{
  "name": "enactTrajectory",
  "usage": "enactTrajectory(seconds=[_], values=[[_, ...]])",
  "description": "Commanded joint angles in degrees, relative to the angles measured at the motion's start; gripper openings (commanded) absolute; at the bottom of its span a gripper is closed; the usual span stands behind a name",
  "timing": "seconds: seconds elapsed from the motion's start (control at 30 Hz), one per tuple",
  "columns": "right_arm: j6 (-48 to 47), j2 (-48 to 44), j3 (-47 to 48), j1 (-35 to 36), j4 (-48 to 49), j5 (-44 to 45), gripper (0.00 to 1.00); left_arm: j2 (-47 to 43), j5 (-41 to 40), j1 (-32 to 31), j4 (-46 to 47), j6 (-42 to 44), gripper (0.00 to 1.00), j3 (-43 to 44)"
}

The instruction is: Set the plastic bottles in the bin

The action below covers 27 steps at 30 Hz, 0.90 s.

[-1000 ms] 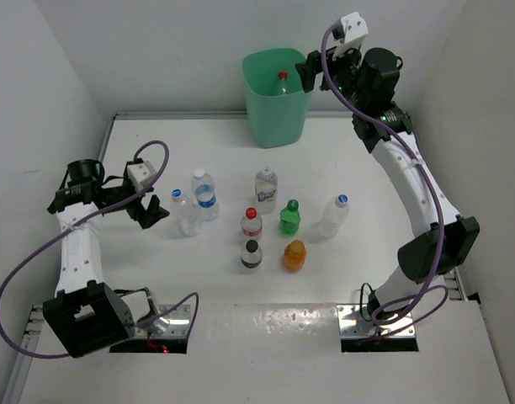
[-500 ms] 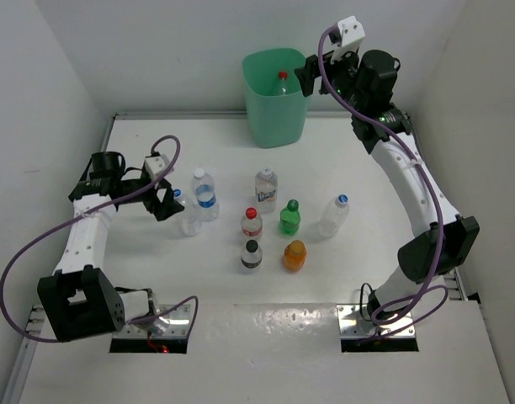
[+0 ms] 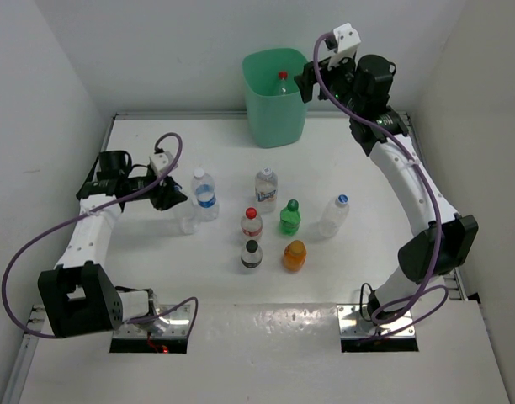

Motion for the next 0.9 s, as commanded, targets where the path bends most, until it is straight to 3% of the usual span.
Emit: enactTrajectory(seconds=[0.0,0.17,0.37,0.4,0.47,0.5,0.57,0.6,0.63,0.73,0.87], values=[[-0.75,-2.77,-0.66,-0.08,1.65,0.91,0.80,-1.71,0.34,1.29,-1.11,0.77,0.39,-0.84],[0.56,-3.98,-1.62,-0.69,-0.10,1.00,0.82,-4.79,0.87,5.33,-8.66,5.51,0.35,3.80],[3.02,-8.38,-4.61,-4.73,-5.72,-0.32,0.84,-9.01,-5.63,11.13,-11.76,5.00,0.24,12.49],[3.55,-9.70,-5.31,-6.13,-7.82,-1.63,0.84,-9.02,-5.63,12.88,-9.14,3.43,0.23,13.91],[4.95,-11.80,-7.59,-7.37,-9.42,-3.65,0.86,-9.02,-7.81,14.38,-1.69,-8.49,0.23,16.46],[6.09,-13.56,-8.30,-10.16,-11.77,-4.71,0.86,-9.02,-8.35,15.00,7.84,-13.15,0.23,16.48],[6.63,-17.50,-9.97,-12.02,-12.93,-9.28,0.87,-9.02,-9.05,15.53,16.76,-23.59,0.25,17.96],[6.46,-18.58,-13.89,-14.38,-13.98,-11.37,0.87,-7.28,-9.06,14.14,25.34,-26.88,0.25,19.10],[6.11,-19.89,-15.15,-15.10,-14.43,-13.05,0.87,-6.13,-10.45,12.91,29.25,-32.83,0.25,19.90],[5.23,-25.43,-21.91,-18.18,-16.80,-16.12,0.88,-0.60,-12.40,7.30,38.48,-39.11,0.26,27.09],[5.22,-32.29,-27.29,-20.37,-19.44,-17.90,0.90,10.91,-15.56,-2.03,41.15,-42.73,0.26,41.58]])
